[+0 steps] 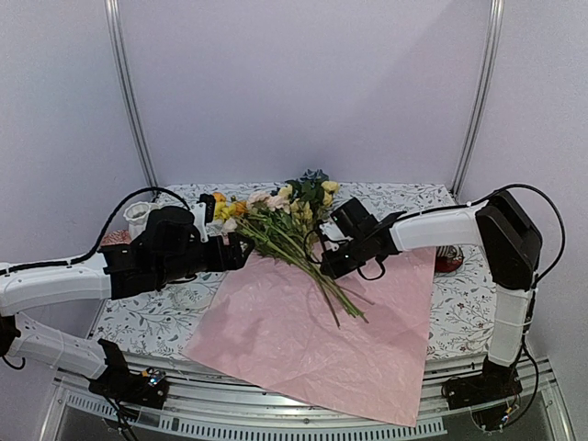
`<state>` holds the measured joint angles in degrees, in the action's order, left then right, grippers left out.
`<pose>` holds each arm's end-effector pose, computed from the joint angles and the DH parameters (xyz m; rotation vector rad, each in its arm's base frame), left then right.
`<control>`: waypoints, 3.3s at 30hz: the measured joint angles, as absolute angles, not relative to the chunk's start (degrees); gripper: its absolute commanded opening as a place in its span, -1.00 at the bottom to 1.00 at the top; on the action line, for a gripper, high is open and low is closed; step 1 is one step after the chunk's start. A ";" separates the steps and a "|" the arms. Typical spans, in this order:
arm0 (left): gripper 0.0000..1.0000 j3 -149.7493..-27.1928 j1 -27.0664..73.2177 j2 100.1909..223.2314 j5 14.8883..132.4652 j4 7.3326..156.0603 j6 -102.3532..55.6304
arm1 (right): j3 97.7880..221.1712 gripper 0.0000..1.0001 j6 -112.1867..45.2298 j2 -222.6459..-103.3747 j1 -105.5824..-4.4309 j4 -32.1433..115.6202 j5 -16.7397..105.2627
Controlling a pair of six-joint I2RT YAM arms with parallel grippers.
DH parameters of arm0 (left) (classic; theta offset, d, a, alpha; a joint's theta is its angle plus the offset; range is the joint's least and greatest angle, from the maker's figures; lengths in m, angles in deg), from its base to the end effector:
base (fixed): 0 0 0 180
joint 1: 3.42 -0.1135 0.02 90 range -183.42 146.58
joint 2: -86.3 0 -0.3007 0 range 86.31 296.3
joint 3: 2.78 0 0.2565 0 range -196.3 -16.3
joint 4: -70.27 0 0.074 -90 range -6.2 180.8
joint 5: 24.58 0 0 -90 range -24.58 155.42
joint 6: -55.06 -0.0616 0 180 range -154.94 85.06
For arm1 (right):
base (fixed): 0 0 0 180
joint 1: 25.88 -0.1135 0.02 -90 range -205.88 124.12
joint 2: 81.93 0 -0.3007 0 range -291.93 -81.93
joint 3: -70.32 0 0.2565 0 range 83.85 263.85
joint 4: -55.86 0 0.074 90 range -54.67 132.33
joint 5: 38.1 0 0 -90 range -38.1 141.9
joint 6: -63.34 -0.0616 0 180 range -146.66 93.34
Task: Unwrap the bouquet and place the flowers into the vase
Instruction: Pick up the fake flower from the flattened wrapping paper, then pass from the right arm to the left
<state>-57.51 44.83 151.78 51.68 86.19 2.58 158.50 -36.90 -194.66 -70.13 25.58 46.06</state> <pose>0.1886 -0.1893 0.2792 0.0408 2.0936 -0.6922 0.3161 0.3167 0.1737 -0.7998 2.4716 0.4947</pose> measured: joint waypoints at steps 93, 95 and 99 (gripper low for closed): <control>-0.32 -67.79 42.22 170.47 68.44 41.15 8.81 | 127.53 -0.94 -42.72 -160.36 -74.39 63.37 27.26; -0.54 -67.81 42.16 170.27 68.42 41.26 8.59 | 127.37 -0.93 -42.50 -160.36 -74.46 63.41 27.15; -1.00 -67.94 41.90 169.85 68.70 41.45 8.52 | 127.26 -0.80 -42.32 -160.39 -74.70 63.46 27.11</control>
<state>-67.94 41.90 169.85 68.70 41.45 8.52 127.26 -42.32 -160.39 -74.70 63.46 27.11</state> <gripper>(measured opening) 0.110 0.046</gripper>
